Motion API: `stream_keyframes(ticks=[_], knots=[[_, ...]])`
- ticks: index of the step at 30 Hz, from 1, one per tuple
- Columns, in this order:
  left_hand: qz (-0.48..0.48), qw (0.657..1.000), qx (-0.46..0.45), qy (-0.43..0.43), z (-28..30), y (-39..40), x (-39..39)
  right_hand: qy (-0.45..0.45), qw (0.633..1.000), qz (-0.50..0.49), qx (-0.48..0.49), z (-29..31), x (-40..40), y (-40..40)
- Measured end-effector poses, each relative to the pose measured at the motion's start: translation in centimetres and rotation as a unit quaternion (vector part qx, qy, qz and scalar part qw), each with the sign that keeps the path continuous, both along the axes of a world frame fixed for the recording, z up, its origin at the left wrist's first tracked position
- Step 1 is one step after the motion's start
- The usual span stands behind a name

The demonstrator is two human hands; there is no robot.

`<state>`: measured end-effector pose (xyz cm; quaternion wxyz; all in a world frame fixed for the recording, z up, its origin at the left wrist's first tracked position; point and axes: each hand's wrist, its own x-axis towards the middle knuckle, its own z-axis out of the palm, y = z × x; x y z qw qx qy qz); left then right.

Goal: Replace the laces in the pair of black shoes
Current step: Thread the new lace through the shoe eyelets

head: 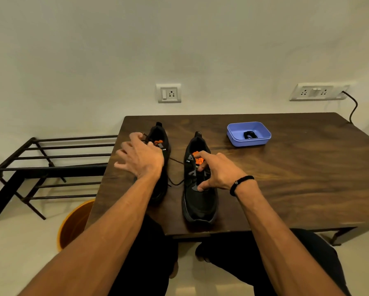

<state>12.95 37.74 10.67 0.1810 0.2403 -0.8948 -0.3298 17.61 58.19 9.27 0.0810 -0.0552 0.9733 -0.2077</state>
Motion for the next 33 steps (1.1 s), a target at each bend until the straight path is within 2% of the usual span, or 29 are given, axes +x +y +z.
stream_keyframes(ticks=[2,3,5,7,9,11,15,16,18,21,24,27,33], knots=[[-0.129,0.986,-0.103,0.025,-0.5,0.1,0.2,0.001,1.0,0.005,0.007,0.0,0.1,-0.3],[-0.218,0.967,-0.133,0.026,-0.9,0.4,0.1,0.002,1.0,0.006,0.008,0.0,0.1,-0.3],[-0.368,0.914,-0.166,-0.045,-1.6,1.5,0.0,0.005,1.0,0.006,0.011,0.0,0.3,-0.4],[-0.439,0.87,-0.178,-0.134,-2.0,2.4,0.2,0.01,1.0,0.003,0.013,0.0,0.3,-0.6],[-0.44,0.875,-0.15,-0.137,-2.0,2.6,0.3,0.011,1.0,-0.001,0.018,-0.1,0.4,-0.8],[-0.393,0.904,-0.137,-0.098,-1.4,2.2,0.3,0.014,1.0,-0.005,0.023,-0.1,0.3,-0.7],[-0.159,0.987,-0.036,0.002,-0.3,0.8,0.2,0.002,1.0,0.01,0.018,0.0,0.2,-0.3],[-0.113,0.993,-0.017,0.009,-0.2,0.3,0.2,0.002,1.0,0.011,0.019,0.0,0.2,-0.3],[-0.084,0.995,-0.051,0.006,-0.4,-0.3,0.0,0.005,1.0,0.015,0.026,0.0,0.2,-0.5],[-0.191,0.974,-0.119,-0.005,-1.1,-0.3,0.0,0.022,0.998,0.023,0.05,0.3,0.3,-0.9],[-0.357,0.917,-0.174,-0.034,-1.2,1.4,0.6,0.055,0.994,0.02,0.094,0.6,0.5,-0.9],[-0.436,0.866,-0.219,-0.107,-1.5,3.1,1.0,0.034,0.994,0.0,0.108,0.7,0.7,-0.7],[-0.415,0.879,-0.219,-0.087,-1.0,2.7,0.7,-0.031,0.995,-0.03,0.091,0.5,0.6,-0.4]])
